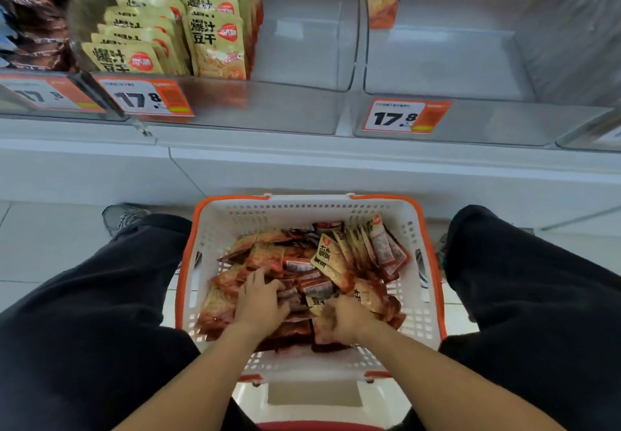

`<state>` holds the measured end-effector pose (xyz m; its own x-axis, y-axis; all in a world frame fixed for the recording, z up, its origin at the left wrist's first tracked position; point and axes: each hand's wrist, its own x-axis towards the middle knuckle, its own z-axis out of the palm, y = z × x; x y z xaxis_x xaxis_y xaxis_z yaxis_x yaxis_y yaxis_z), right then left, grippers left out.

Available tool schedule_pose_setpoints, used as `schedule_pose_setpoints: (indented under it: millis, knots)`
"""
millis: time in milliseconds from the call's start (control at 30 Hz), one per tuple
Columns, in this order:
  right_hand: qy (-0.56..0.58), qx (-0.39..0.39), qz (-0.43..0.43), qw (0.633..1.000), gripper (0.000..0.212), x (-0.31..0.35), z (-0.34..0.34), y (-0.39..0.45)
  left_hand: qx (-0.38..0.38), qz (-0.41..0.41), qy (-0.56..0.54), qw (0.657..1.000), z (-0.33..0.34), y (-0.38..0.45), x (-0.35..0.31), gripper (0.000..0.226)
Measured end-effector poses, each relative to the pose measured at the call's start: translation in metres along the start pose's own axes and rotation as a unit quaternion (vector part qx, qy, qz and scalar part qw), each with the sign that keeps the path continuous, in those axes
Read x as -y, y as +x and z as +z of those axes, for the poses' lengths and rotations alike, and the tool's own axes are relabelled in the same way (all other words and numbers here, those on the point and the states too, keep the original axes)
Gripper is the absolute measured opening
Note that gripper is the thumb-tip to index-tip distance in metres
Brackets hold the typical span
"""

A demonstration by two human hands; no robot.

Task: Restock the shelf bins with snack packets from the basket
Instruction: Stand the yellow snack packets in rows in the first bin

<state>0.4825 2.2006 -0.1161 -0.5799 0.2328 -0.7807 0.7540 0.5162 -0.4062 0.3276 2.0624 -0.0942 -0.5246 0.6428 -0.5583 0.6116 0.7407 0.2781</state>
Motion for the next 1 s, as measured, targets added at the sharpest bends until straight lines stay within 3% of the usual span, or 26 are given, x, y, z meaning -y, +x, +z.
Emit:
schedule_pose_setpoints:
  millis: [133, 233, 300, 367, 433, 500, 567, 600, 667, 733, 867, 1000]
  knots:
    - [-0.072, 0.010, -0.034, 0.997, 0.060, -0.007, -0.004, -0.005, -0.014, 0.002, -0.008, 1.000, 0.001, -0.003, -0.004, 0.035]
    - [-0.074, -0.016, -0.048, 0.996, 0.032, -0.013, -0.012, -0.005, -0.028, 0.005, 0.007, 1.000, -0.003, -0.003, -0.009, 0.032]
    - [-0.082, -0.055, -0.051, 0.994, 0.024, -0.012, -0.025, -0.007, -0.066, 0.013, -0.002, 0.998, -0.008, -0.003, -0.017, 0.023]
    - [-0.081, -0.119, -0.052, 0.988, 0.022, -0.005, -0.044, -0.014, -0.097, 0.013, -0.069, 0.993, -0.016, -0.003, -0.030, 0.012]
    - [-0.069, -0.181, -0.067, 0.979, 0.021, 0.003, -0.063, -0.020, -0.043, -0.034, -0.196, 0.979, -0.025, -0.002, -0.045, 0.025]
    - [-0.021, -0.218, -0.107, 0.970, 0.019, 0.015, -0.078, -0.028, 0.055, -0.126, -0.378, 0.916, -0.035, 0.000, -0.057, 0.047]
    - [0.042, -0.223, -0.169, 0.959, 0.018, 0.028, -0.087, -0.038, 0.122, -0.185, -0.551, 0.805, -0.045, 0.001, -0.065, 0.054]
    - [0.054, -0.216, -0.205, 0.953, 0.018, 0.036, -0.092, -0.044, 0.118, -0.187, -0.600, 0.769, -0.047, 0.003, -0.066, 0.049]
    - [0.045, -0.194, -0.258, 0.945, 0.018, 0.047, -0.099, -0.055, 0.060, -0.182, -0.641, 0.744, -0.054, 0.006, -0.069, 0.026]
    - [0.024, -0.190, -0.256, 0.948, 0.019, 0.049, -0.104, -0.058, 0.021, -0.157, -0.628, 0.762, -0.062, 0.009, -0.068, 0.016]
    - [-0.029, -0.296, -0.153, 0.942, 0.026, 0.044, -0.118, -0.053, 0.049, -0.019, -0.478, 0.877, -0.101, 0.003, -0.060, 0.013]
    - [0.161, -0.283, -0.185, 0.927, 0.053, 0.063, -0.144, -0.073, 0.068, 0.117, -0.297, 0.945, -0.159, -0.005, -0.059, 0.014]
